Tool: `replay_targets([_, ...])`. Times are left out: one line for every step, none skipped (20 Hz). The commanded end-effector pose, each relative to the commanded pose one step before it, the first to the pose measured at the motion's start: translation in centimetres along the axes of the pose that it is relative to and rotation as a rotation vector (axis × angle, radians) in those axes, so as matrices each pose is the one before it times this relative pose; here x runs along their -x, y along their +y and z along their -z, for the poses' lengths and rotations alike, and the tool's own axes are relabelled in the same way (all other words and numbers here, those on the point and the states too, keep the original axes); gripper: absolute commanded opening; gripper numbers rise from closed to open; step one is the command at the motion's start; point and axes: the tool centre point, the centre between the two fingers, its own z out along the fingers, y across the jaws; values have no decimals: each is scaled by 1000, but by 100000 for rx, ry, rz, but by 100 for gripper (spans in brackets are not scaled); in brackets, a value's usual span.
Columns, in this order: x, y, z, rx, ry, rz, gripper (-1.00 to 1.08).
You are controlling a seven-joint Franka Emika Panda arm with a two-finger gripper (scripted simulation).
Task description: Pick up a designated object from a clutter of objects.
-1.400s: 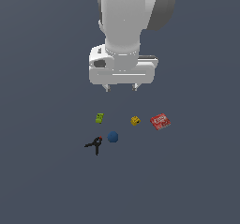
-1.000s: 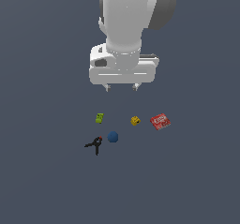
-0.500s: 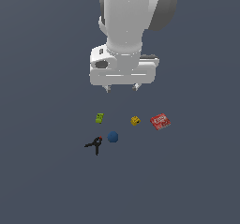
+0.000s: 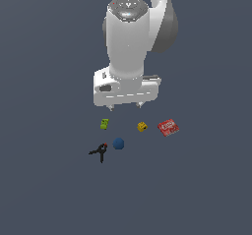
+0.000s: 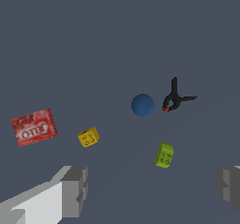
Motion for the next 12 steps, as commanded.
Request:
replay_targets([-781, 458, -1913, -119, 375, 2702, 100])
replay_targets([-332, 216, -882, -55, 209, 1253, 100])
replay_targets([-328, 234, -946, -58, 224, 1326, 100])
replay_targets([-321, 249, -1010, -62, 240, 1404, 100])
replay_targets([-308, 265, -1076, -65, 255, 1475, 100])
replay_targets([-281, 271, -1106, -66, 263, 1500, 100])
replay_targets([-237, 258, -1062, -62, 254, 1425, 100])
replay_targets([-196, 242, -1011, -58, 243, 1344, 100])
replay_targets([-160, 226, -959, -54, 231, 1264, 100])
replay_targets([-128, 210, -906, -50, 219, 1183, 100])
replay_targets([-101, 194, -851, -46, 207, 1104, 100])
replay_targets([-77, 178, -795, -42, 194, 1024, 100])
